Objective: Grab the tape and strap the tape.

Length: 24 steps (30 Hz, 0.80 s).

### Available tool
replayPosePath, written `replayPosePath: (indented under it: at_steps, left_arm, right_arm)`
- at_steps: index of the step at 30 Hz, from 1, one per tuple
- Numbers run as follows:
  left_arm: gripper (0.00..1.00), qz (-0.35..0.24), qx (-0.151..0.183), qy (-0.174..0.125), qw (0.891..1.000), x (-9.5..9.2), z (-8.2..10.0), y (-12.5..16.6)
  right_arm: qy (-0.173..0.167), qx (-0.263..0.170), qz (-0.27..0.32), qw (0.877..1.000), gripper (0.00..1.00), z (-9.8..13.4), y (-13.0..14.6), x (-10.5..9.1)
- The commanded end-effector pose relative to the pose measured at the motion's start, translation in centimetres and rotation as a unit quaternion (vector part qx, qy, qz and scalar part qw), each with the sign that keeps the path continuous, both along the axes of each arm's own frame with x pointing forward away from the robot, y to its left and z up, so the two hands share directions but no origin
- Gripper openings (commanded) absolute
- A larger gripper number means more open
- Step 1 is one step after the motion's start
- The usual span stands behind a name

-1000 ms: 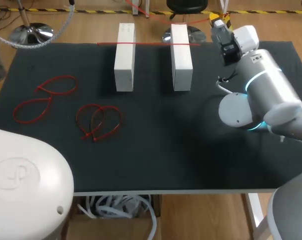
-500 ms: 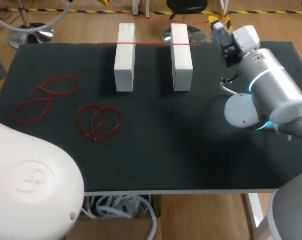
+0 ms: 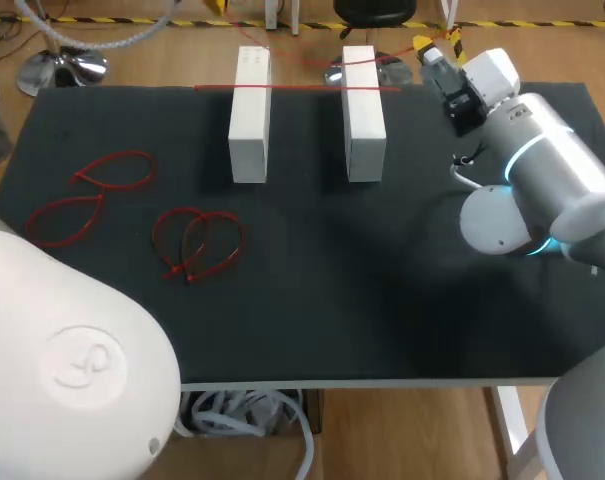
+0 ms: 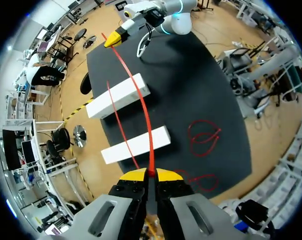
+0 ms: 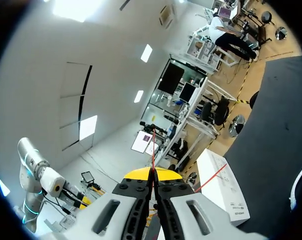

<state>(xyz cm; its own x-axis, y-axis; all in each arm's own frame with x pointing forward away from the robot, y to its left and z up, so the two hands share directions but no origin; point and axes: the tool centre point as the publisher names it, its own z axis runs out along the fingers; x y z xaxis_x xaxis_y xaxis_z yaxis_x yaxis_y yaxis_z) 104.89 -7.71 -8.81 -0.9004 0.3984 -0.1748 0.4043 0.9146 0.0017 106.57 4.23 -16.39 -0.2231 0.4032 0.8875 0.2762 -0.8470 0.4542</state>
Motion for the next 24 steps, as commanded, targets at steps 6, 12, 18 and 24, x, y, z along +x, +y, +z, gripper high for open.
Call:
replayPosePath:
  at_steps: [6,12,18,24]
  left_arm:
    - [0.00,-0.023,0.039,-0.005,0.999,-0.6,1.5,-0.7]
    - [0.00,-0.038,0.035,0.026,0.998,-1.3,0.9,-1.1]
    - [0.00,-0.060,0.035,0.063,0.996,-1.4,0.6,-1.6]
    - [0.00,-0.039,0.050,0.075,0.995,-1.6,0.3,-0.6]
  right_arm:
    - [0.003,-0.011,0.017,1.000,0.00,0.1,0.0,-0.2]
    - [0.003,-0.012,0.020,1.000,0.00,0.1,0.0,-0.3]
    - [0.000,-0.017,0.024,1.000,0.00,0.0,0.0,-0.4]
    - [-0.001,-0.024,0.026,0.999,0.00,-0.1,-0.1,-0.5]
